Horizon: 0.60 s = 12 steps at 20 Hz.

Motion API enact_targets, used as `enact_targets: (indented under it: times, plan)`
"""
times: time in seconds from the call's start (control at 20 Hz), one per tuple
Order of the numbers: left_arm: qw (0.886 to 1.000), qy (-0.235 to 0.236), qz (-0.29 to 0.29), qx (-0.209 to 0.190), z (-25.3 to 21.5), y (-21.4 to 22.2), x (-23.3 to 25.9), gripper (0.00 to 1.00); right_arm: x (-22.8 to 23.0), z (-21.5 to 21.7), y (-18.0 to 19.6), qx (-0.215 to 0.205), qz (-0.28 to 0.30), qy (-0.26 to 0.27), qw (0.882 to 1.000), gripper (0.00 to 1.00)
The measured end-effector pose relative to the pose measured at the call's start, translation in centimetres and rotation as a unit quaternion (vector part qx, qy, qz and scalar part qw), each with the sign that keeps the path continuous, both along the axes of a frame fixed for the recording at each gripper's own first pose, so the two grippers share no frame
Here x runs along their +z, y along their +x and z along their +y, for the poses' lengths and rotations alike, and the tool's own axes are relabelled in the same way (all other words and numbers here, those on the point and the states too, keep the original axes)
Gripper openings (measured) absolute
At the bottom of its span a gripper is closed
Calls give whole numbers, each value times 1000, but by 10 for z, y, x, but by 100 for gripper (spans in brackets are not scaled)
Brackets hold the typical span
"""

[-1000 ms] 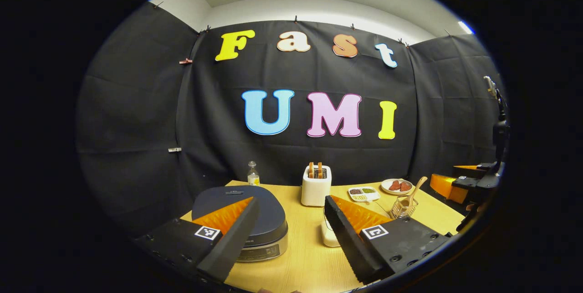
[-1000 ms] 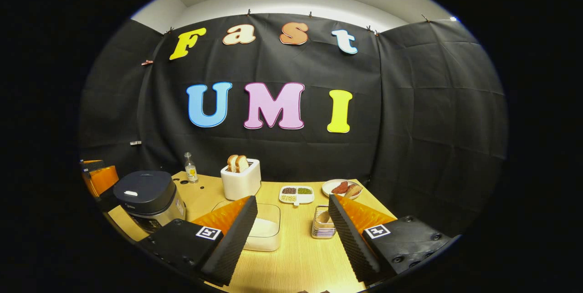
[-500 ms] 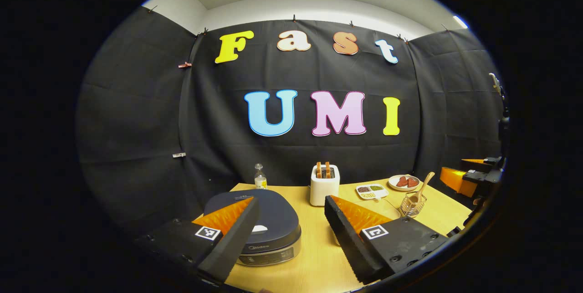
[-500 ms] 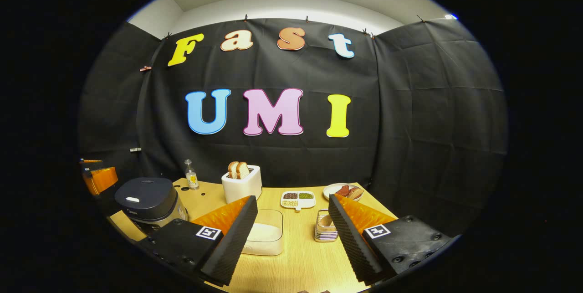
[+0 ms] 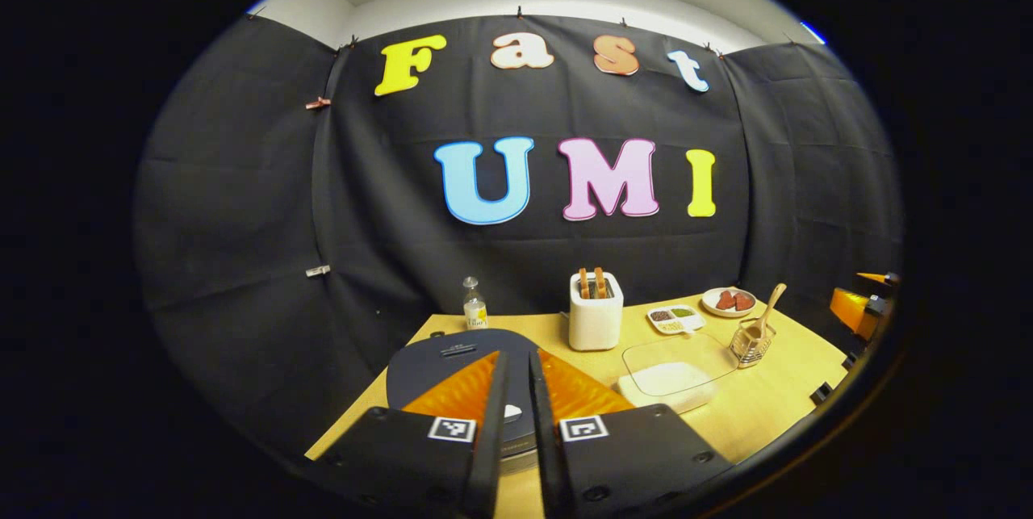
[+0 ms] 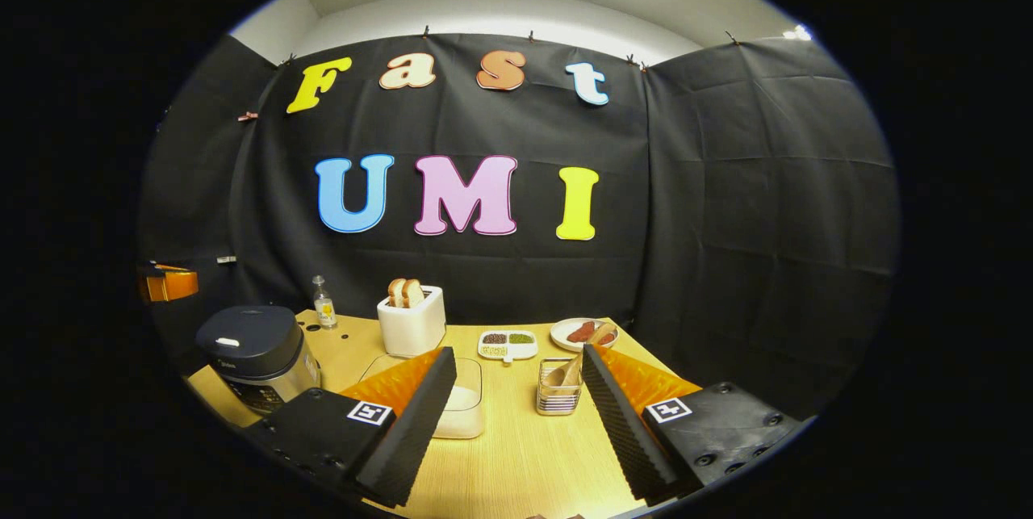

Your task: Close the left gripper, press the button to open the rice cooker; take a wooden spoon from the chopstick holder with the right hand, scoop a spoonful of rice and pour it into the rice cooker, then put the wooden spoon back into the chopstick holder.

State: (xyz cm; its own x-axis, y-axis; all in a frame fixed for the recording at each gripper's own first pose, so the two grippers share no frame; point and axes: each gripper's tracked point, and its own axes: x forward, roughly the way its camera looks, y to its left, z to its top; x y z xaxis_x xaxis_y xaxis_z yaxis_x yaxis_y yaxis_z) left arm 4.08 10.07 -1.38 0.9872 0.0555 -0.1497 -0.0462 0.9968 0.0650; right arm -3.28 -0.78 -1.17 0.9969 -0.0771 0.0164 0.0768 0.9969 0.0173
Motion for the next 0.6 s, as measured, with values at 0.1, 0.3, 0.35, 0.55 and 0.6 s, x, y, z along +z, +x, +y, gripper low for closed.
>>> enact_targets:
  times: [0.1,0.3,0.35,0.55,0.6]
  plan:
    - [999,-19,31,6,6,6,-16,11,-2,0,-5,0,2,-3,1000,98]
    - [993,-34,108,45,39,20,-54,6,-10,-7,-13,-8,16,-3,1000,98]
    - [992,-35,112,39,37,19,-55,6,-13,-8,-14,-10,22,2,1000,98]
    - [989,-46,139,-3,24,39,-71,6,-21,-13,-17,-17,39,7,999,98]
    - [988,-53,145,-12,20,42,-75,6,-22,-14,-19,-18,41,4,999,98]
